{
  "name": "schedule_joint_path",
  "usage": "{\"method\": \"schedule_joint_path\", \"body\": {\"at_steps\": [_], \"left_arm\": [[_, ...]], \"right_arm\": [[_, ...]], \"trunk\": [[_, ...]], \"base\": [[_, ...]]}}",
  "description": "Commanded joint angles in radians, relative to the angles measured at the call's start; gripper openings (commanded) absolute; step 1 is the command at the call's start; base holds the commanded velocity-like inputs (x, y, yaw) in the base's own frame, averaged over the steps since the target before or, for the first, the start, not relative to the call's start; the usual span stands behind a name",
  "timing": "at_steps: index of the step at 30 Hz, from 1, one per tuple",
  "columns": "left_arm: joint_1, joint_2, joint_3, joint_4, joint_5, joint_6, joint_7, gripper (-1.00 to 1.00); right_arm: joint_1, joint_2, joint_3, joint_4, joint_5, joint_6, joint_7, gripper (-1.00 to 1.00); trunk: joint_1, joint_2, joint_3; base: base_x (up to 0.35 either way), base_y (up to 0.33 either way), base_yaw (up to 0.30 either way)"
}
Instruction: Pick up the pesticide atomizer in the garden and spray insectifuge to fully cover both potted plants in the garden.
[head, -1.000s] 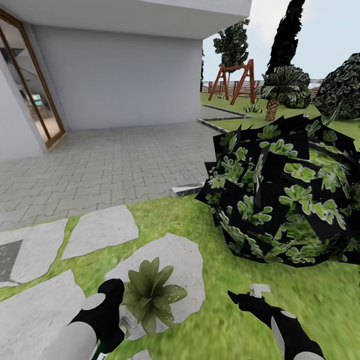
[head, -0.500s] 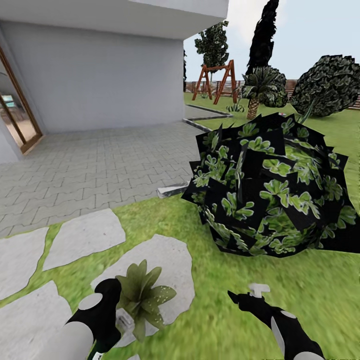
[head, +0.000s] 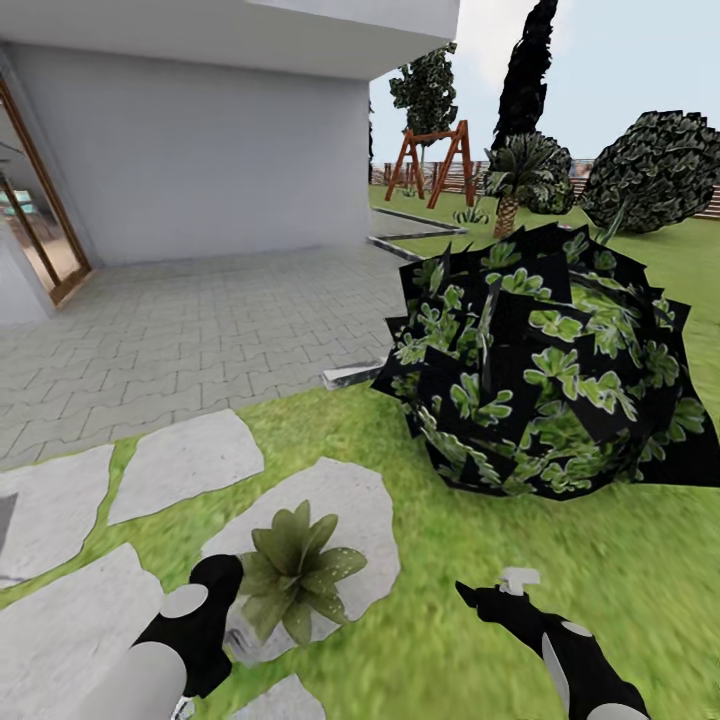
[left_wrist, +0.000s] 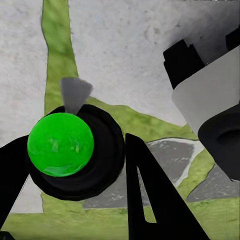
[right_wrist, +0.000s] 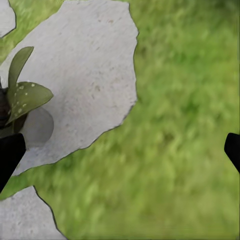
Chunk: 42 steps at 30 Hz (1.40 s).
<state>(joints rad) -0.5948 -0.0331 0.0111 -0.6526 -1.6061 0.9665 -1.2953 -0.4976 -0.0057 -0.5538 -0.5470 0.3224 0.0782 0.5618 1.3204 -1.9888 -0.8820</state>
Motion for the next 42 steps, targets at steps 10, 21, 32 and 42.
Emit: {"method": "schedule_joint_path", "body": {"at_steps": [10, 21, 32, 42], "left_arm": [[0.0, 0.0, 0.001, -0.047, -0.009, 0.008, -0.01, -1.0], [0.0, 0.0, 0.001, -0.047, -0.009, 0.008, -0.01, -1.0], [0.0, -0.001, -0.002, -0.045, -0.01, 0.009, -0.011, -1.0], [0.0, 0.0, -0.001, -0.003, -0.011, 0.007, -0.01, -1.0]], "right_arm": [[-0.001, 0.001, -0.008, -0.002, 0.006, 0.006, 0.009, 1.0], [-0.001, 0.001, -0.008, -0.002, 0.006, 0.006, 0.009, 1.0], [-0.001, 0.001, -0.008, -0.002, 0.006, 0.006, 0.009, 1.0], [-0.001, 0.001, -0.008, -0.002, 0.006, 0.006, 0.009, 1.0]], "trunk": [[0.0, 0.0, -0.001], [0.0, 0.0, -0.001], [0.0, 0.0, -0.001], [0.0, 0.0, -0.001]], "base": [[-0.001, 0.02, -0.248], [0.0, 0.12, -0.136], [0.0, 0.285, -0.199], [0.0, 0.02, -0.058]]}}
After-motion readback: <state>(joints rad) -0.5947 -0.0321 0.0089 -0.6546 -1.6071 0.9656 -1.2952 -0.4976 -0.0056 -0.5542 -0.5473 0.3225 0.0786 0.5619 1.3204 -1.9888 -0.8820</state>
